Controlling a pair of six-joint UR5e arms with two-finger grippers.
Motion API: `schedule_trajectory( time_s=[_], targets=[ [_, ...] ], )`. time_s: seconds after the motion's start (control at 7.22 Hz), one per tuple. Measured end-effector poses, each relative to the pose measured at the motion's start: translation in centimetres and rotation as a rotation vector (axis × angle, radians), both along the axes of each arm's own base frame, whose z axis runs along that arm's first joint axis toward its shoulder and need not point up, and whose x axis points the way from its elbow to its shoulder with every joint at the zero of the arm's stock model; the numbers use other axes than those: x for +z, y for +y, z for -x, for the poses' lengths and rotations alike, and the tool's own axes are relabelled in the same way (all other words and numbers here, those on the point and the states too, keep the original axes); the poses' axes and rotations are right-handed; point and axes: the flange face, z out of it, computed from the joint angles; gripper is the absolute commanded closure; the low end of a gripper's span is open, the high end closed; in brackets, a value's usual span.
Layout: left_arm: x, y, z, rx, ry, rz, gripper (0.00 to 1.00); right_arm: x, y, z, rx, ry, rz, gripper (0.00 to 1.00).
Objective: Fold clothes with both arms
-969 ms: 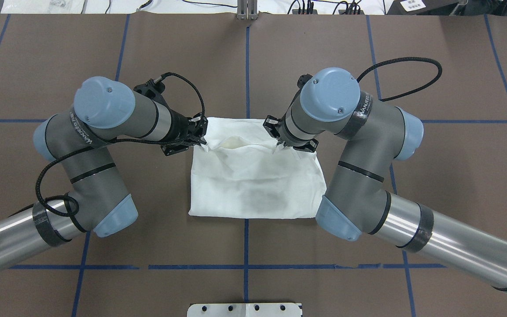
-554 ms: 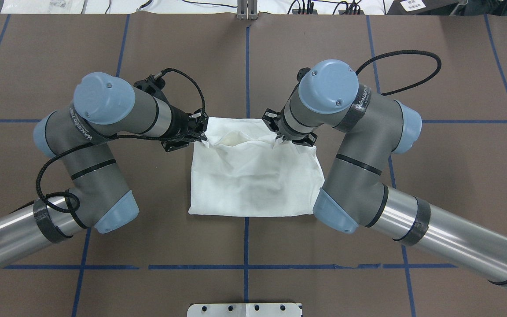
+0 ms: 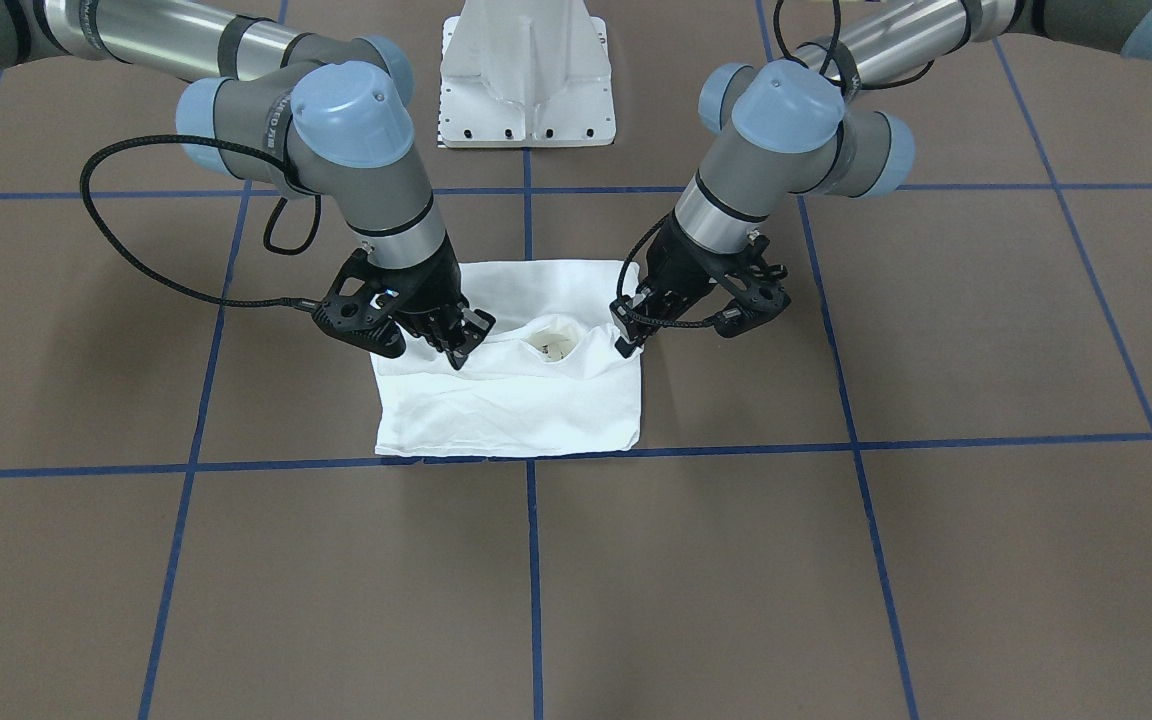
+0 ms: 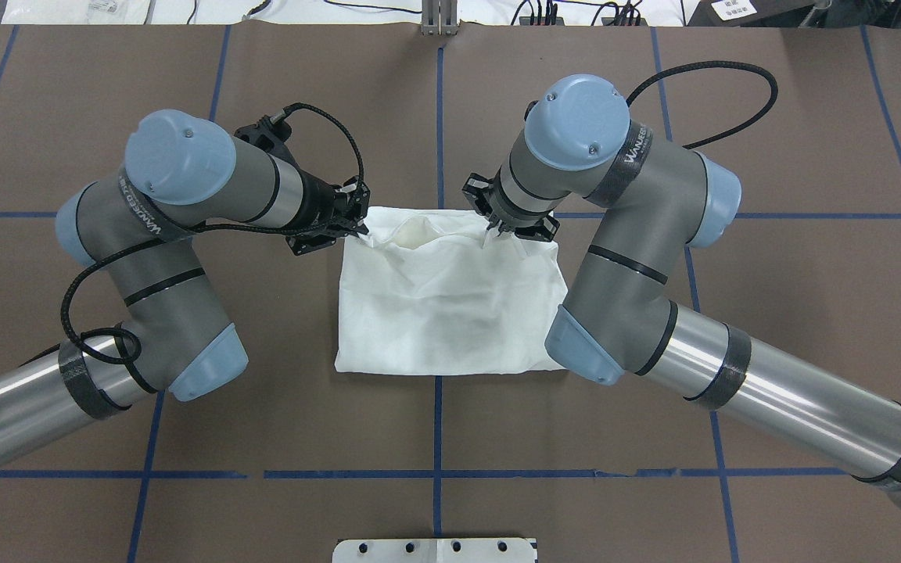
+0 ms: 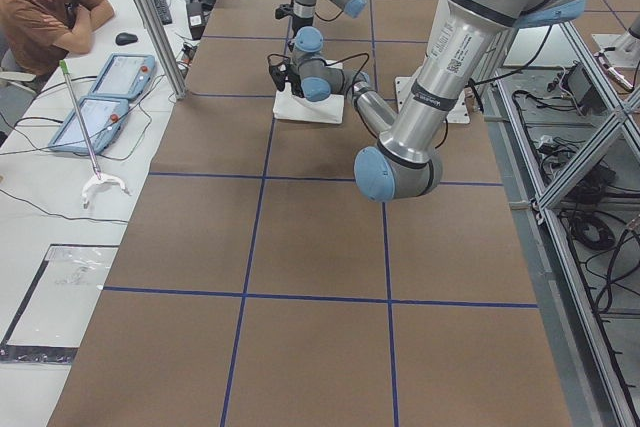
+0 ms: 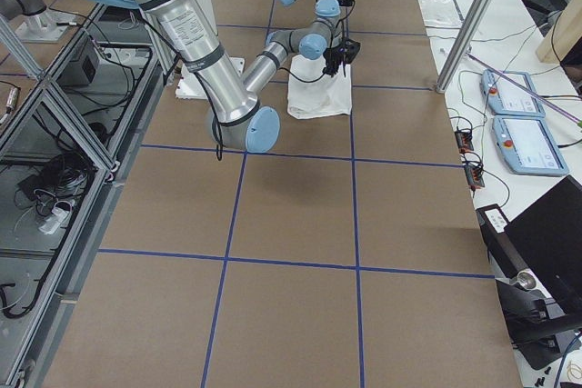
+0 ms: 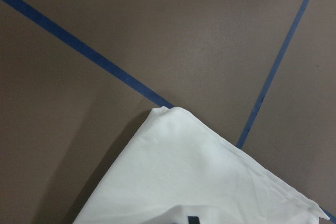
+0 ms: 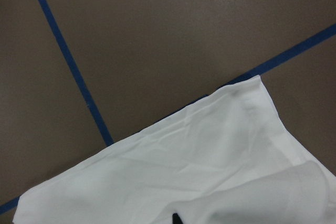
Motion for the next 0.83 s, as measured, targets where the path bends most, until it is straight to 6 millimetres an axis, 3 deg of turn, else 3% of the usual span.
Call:
schedule_trajectory(
  time_s=[0.14, 0.55, 0.83],
  targets=[
    [0.2, -0.1, -0.1, -0.001, -0.004, 0.002, 0.00, 0.2, -0.1, 0.1, -0.004, 0.005, -0.001, 0.00],
    [1.1, -1.1, 0.0, -0.015, -0.021, 0.006, 0.00, 0.3, -1.7, -1.6, -0.012, -0.001, -0.002, 0.00],
    [1.5, -2.6, 1.5, -0.035, -0.036, -0.005, 0.00, 0.2, -2.7, -2.8, -0.025, -0.006, -0.013, 0.00]
  ],
)
